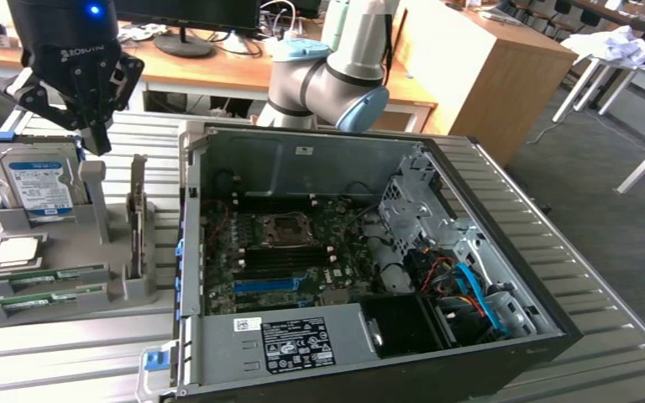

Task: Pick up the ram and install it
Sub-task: 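Pick up the ram and move it above insertion slot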

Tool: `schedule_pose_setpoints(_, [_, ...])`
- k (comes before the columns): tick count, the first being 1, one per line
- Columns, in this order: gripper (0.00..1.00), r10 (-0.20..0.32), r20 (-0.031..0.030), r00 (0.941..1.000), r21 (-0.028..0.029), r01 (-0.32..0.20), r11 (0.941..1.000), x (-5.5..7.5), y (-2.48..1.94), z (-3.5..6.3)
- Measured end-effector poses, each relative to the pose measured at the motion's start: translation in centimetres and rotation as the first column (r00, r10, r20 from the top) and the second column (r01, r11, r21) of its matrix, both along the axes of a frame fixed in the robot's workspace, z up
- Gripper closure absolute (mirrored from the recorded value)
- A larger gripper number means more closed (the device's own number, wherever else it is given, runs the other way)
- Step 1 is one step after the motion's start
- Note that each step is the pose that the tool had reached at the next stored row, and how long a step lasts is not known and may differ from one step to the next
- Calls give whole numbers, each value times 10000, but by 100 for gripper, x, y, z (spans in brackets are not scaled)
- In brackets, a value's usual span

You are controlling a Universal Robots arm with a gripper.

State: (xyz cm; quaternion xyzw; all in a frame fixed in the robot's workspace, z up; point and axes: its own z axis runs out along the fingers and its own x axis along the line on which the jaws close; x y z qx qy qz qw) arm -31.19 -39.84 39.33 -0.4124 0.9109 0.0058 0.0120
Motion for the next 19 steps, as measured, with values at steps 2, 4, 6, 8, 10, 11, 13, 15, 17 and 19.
schedule_pose_setpoints(2, [90, 54, 0, 10000, 0, -54, 10000, 0, 0, 0])
schedule_pose_setpoints(4, [90, 109, 1, 9999, 0, -109, 9999, 0, 0, 0])
schedule_pose_setpoints(6, [90, 163, 0, 9999, -1, -163, 9999, 0, 0, 0])
schedule_pose_setpoints(8, [90, 223, 0, 9998, 0, -223, 9998, 0, 0, 0])
schedule_pose_setpoints(10, [90, 281, 0, 9996, 0, -281, 9996, 0, 0, 0])
schedule_pose_setpoints(11, [90, 309, 0, 9995, 0, -309, 9995, 0, 0, 0])
schedule_pose_setpoints(13, [90, 364, 0, 9993, 0, -364, 9993, 0, 0, 0])
schedule_pose_setpoints(15, [90, 420, 0, 9991, 0, -420, 9991, 0, 0, 0])
schedule_pose_setpoints(17, [90, 473, 0, 9989, 0, -473, 9989, 0, 0, 0])
schedule_pose_setpoints(19, [90, 523, 0, 9986, 0, -523, 9986, 0, 0, 0])
